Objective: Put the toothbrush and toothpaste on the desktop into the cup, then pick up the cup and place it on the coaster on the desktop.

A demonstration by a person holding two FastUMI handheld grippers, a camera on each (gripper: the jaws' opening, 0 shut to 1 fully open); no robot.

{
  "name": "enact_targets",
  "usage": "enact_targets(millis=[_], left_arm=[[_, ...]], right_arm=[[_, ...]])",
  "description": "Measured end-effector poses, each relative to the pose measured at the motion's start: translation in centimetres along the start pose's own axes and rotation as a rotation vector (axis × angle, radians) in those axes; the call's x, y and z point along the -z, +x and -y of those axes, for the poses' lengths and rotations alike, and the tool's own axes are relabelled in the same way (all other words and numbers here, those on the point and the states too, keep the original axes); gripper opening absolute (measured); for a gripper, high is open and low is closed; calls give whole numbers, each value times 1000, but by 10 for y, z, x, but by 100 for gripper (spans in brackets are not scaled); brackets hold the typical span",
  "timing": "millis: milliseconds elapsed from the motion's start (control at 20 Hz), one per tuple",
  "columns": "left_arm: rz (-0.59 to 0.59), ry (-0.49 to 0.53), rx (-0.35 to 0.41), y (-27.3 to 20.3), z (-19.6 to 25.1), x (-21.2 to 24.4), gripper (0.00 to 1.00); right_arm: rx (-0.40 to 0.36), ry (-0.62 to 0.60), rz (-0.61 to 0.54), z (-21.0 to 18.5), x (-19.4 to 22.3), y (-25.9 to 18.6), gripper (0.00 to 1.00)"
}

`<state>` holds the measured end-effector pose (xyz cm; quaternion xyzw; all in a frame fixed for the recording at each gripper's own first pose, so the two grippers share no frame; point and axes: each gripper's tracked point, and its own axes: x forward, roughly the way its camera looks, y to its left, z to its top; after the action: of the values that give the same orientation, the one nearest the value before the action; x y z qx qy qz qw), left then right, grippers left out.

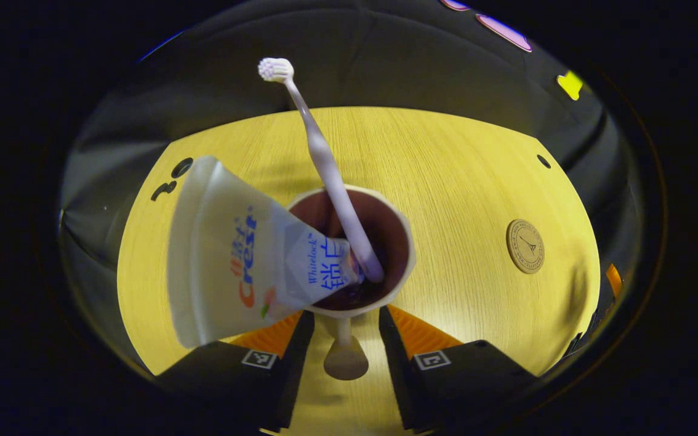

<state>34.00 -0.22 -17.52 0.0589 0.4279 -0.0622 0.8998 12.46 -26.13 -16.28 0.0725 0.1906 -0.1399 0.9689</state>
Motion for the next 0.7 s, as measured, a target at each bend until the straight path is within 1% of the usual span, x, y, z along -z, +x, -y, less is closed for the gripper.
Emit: enact_targets(millis=[50, 150, 300, 500, 550, 650, 700], left_arm=[[-12, -5, -13, 1, -3, 3, 53], [-15, -25, -9, 2, -2, 4, 33], [-12, -18, -6, 2, -2, 4, 32], [10, -27, -4, -1, 0, 1, 29], [23, -22, 2, -2, 2, -1, 34], [44, 4, 12, -10, 9, -5, 24], [61, 22, 19, -15, 14, -11, 33]], right_arm=[[10, 12, -1, 5, 1, -4, 98], [24, 29, -4, 10, 4, -12, 98], [44, 39, -23, 15, 11, -17, 98], [25, 75, -32, 7, 16, -27, 98], [20, 71, -29, 5, 15, -28, 98], [14, 60, -35, 4, 17, -29, 98], [14, 59, -42, 5, 19, -28, 98]])
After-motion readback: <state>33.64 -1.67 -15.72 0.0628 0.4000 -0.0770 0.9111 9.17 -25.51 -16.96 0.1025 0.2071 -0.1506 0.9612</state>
